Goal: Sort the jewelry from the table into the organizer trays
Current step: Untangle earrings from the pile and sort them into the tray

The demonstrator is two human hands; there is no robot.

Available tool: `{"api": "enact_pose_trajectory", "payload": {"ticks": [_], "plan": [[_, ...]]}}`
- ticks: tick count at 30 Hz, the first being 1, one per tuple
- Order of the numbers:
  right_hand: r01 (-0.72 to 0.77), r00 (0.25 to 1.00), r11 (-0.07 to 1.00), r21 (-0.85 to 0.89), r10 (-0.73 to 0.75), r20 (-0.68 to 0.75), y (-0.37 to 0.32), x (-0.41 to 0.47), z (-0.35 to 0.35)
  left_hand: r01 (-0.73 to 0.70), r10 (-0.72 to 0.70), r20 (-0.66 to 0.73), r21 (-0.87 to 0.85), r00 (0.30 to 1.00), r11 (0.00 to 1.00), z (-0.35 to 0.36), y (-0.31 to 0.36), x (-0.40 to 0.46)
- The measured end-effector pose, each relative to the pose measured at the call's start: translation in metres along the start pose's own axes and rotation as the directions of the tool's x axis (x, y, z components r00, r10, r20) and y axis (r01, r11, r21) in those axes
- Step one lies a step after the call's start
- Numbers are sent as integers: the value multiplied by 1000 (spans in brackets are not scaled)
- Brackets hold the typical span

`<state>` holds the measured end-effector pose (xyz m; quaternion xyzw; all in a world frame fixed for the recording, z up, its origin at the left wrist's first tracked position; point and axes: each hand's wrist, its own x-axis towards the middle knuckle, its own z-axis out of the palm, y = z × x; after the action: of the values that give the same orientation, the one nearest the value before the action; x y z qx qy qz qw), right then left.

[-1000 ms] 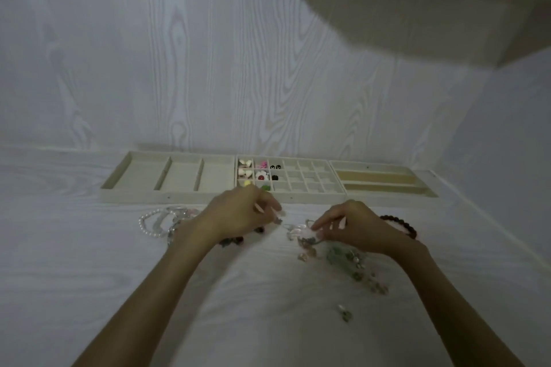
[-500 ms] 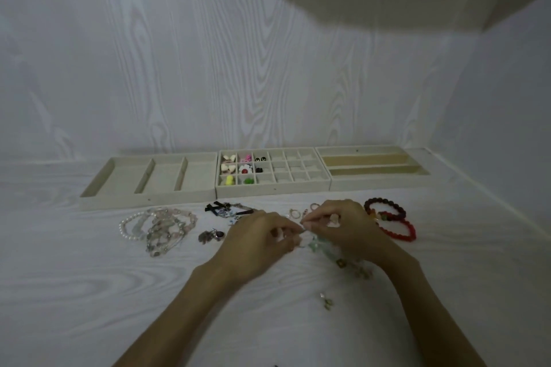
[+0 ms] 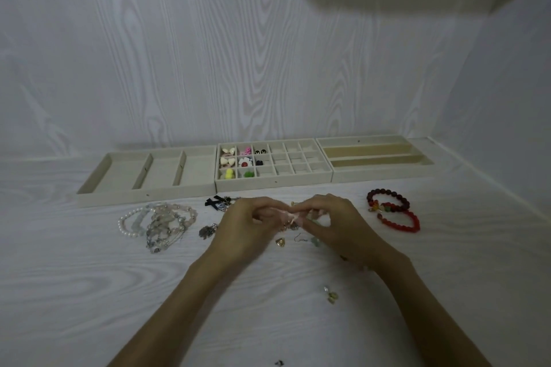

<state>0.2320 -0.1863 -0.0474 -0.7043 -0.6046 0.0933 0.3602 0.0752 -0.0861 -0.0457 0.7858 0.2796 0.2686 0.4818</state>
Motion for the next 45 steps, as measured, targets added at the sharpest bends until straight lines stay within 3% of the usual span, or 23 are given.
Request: {"api": "enact_pose_trajectory", "payload": {"ticks": [3,6,8,12,16,21,24,27,29,34,37,41,45], "plan": [[1,999,961,276,10,-38,-13,4,1,171,-148,92,-343,985,924,-6,16,-2],[-61,990,900,432,111,-92,-19,3,2,345,-260,236,-479,936,807,-12,19,-2],[-87,983,865,494,156,-99,-22,2,2,390,-298,253,-530,920,754,-12,15,1],[-147,969,743,653,240,-55,-26,3,5,374,-317,203,-596,926,711,-10,16,-1],[-169,953,712,682,294,-71,-23,3,12,224,-244,46,-587,969,778,-4,21,-6],[-53,976,869,491,150,-160,-21,2,19,67,-124,-81,-503,989,862,0,23,-7],[-53,949,909,414,175,-262,-16,3,20,23,-74,-104,-423,992,906,-1,19,-4],[112,926,989,102,-67,-371,-9,4,16,-55,28,-95,-297,995,953,-4,13,-2],[232,897,969,-81,-245,-367,-6,5,13,-82,64,-87,-231,994,969,-8,10,1],[270,892,934,-234,-334,-304,-11,12,2,-67,69,6,-196,998,978,-22,16,16],[218,918,926,-308,-301,-257,-29,32,-10,-51,52,38,-27,998,998,-53,17,39],[93,941,971,-222,-158,-299,-44,78,-30,104,31,-307,414,951,904,-99,2,69],[-52,994,930,-363,12,-111,-32,131,-30,203,-90,-239,507,967,838,-106,-23,89]]}}
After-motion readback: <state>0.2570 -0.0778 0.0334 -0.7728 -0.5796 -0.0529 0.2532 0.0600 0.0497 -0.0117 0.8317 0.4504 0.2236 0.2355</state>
